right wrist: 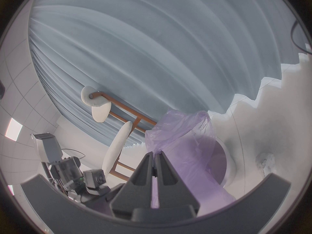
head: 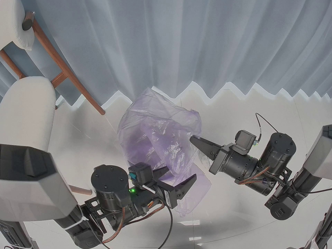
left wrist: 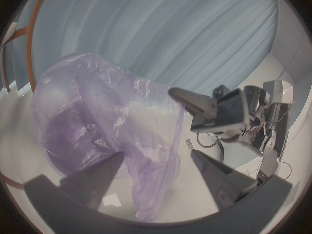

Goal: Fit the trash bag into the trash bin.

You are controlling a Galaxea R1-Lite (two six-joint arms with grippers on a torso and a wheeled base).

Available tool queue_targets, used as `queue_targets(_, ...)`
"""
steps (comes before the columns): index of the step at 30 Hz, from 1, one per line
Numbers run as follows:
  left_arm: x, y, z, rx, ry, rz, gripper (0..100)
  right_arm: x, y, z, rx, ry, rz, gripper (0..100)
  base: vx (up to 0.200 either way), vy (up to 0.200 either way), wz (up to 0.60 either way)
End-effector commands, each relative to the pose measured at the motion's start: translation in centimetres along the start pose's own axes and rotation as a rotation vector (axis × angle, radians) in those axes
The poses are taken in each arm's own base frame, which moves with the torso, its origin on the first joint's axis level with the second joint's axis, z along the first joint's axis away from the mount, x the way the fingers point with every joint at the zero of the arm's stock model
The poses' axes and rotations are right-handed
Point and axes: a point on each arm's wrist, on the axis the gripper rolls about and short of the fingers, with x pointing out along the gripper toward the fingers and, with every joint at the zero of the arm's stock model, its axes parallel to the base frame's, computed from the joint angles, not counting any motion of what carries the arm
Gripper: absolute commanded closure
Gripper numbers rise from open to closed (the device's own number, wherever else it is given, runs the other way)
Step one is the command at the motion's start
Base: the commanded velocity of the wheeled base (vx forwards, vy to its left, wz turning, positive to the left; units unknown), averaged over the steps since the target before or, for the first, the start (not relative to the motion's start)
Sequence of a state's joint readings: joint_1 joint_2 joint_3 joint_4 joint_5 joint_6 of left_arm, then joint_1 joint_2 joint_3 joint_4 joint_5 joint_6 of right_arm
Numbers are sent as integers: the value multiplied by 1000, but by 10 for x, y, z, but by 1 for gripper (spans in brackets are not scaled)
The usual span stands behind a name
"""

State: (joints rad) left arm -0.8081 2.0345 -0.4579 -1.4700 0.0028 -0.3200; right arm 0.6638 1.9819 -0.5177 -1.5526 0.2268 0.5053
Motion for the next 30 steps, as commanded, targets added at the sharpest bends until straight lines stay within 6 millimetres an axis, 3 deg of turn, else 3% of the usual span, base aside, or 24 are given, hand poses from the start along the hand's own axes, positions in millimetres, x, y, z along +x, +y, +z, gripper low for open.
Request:
queue_targets(1,12,13,-34,21,68,46,100,0,4,0,-3,-7,17,100,0,0,0)
queue_targets(9,12,15,-27,16,44,40,100,-4,4,-1,-14,1,10,100,0,0,0)
queue_targets(17,-9,16,15,14,-61,1,100,-8,5,3,-65,-10,9,100,0,0,0)
queue_targets(18,-11,16,17,14,-59,0,100,-8,5,3,-77,-10,9,0,0,0,0)
queue_targets(24,-29,27,33,3,-11,62,100,-19,9,11,-90,-34,-10,0,0,0,0)
queue_targets(30,-51,35,49,-12,50,133,100,-23,-8,13,-91,-35,-69,0,0,0,0)
